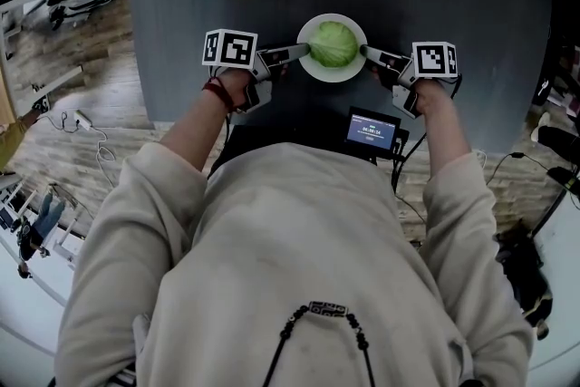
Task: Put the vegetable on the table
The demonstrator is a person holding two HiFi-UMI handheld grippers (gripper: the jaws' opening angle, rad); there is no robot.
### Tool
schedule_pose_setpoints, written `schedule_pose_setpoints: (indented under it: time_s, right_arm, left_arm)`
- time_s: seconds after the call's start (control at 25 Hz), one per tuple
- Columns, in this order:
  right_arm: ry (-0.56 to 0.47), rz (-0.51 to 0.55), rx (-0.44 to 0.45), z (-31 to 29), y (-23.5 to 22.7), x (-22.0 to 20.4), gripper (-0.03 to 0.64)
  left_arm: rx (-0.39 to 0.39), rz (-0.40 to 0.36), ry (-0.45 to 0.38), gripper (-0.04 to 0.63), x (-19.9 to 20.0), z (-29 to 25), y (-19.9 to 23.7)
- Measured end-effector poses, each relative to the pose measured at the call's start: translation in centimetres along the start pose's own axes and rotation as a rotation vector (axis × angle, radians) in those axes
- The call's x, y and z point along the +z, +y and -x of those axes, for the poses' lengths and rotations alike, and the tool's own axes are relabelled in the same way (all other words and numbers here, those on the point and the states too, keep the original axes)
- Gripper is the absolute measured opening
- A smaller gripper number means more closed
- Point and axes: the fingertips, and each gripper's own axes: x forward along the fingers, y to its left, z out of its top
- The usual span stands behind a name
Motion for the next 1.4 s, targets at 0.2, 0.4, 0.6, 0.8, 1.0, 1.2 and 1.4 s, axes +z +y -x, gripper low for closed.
schedule_pose_setpoints:
  time_s: [0.2,0.4,0.6,0.8,1.0,1.2,1.4]
  right_arm:
    - [0.018,0.019,-0.042,0.0,-0.4,-0.2,0.032]
    - [-0.130,0.035,-0.083,2.4,0.6,1.8,0.239]
    - [-0.323,0.026,-0.089,7.2,0.8,4.1,0.252]
    - [-0.367,0.052,-0.119,9.0,2.7,3.8,0.249]
    - [-0.407,0.226,-0.214,10.0,7.8,3.7,0.023]
    - [-0.472,0.585,-0.283,11.6,18.3,3.6,0.017]
    - [-0.655,0.993,-0.328,14.4,31.8,2.6,0.015]
  left_arm:
    - [-0.009,-0.019,0.012,0.198,0.0,-0.1,-0.4]
    - [-0.076,0.005,-0.063,0.326,0.9,0.5,-1.2]
    - [-0.113,0.076,-0.209,0.341,2.5,3.0,-0.6]
    - [-0.164,0.020,-0.241,0.329,3.2,5.2,-4.4]
    - [-0.219,-0.137,-0.268,0.005,4.3,7.7,-11.9]
    - [0.004,-0.711,-0.449,0.005,6.2,11.8,-21.2]
    - [0.036,-1.154,-0.635,0.005,5.1,16.6,-31.8]
